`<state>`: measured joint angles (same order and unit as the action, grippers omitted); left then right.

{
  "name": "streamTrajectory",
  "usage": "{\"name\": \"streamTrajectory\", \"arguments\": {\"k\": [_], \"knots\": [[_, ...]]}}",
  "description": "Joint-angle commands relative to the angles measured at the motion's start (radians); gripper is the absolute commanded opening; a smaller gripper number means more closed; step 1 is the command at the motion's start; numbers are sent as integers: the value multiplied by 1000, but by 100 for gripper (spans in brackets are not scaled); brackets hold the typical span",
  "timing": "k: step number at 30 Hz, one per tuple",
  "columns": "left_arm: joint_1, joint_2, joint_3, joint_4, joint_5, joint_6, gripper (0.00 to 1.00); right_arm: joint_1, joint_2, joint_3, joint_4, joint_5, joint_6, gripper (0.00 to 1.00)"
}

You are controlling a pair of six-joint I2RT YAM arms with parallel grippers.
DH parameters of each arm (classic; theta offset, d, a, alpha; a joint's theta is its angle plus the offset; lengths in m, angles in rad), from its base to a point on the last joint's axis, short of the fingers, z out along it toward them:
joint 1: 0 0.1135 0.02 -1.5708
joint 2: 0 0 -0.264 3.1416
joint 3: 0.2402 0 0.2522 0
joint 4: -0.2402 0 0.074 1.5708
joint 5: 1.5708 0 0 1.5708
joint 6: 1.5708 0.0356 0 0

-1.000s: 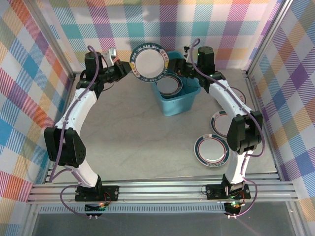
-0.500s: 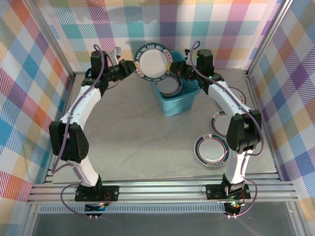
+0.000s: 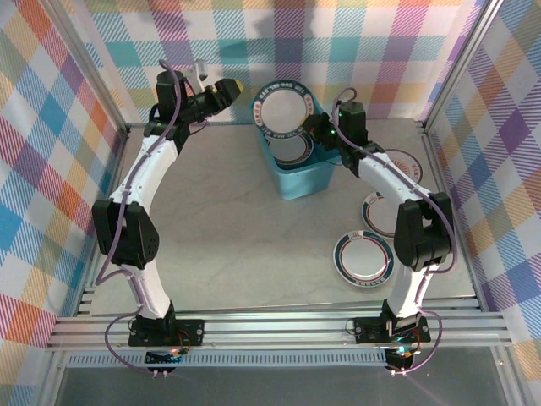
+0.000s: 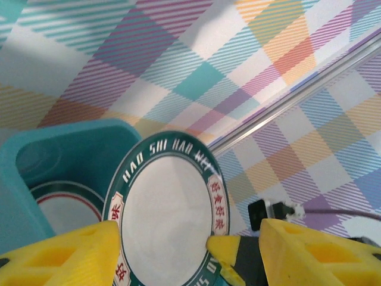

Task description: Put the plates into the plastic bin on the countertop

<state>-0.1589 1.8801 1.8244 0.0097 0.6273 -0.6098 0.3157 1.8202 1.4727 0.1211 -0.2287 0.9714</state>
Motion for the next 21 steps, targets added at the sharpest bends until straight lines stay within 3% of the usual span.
{"name": "streamTrajectory", "arguments": {"k": [1,6,13,17,21], "knots": [[28,58,49,61,7,4,63,30,-85,-31,28,210,85,0],[65,127,93,78,63,-26,63,88,-80,-33,-67,411,127,0],[100,168,71,74,129,-31,60,144,12,59,-229,575,267,0],[117,167,42,63,135,-14,60,155,87,173,-386,600,315,0],[126,167,28,35,132,17,60,161,160,232,-434,607,385,0]]}}
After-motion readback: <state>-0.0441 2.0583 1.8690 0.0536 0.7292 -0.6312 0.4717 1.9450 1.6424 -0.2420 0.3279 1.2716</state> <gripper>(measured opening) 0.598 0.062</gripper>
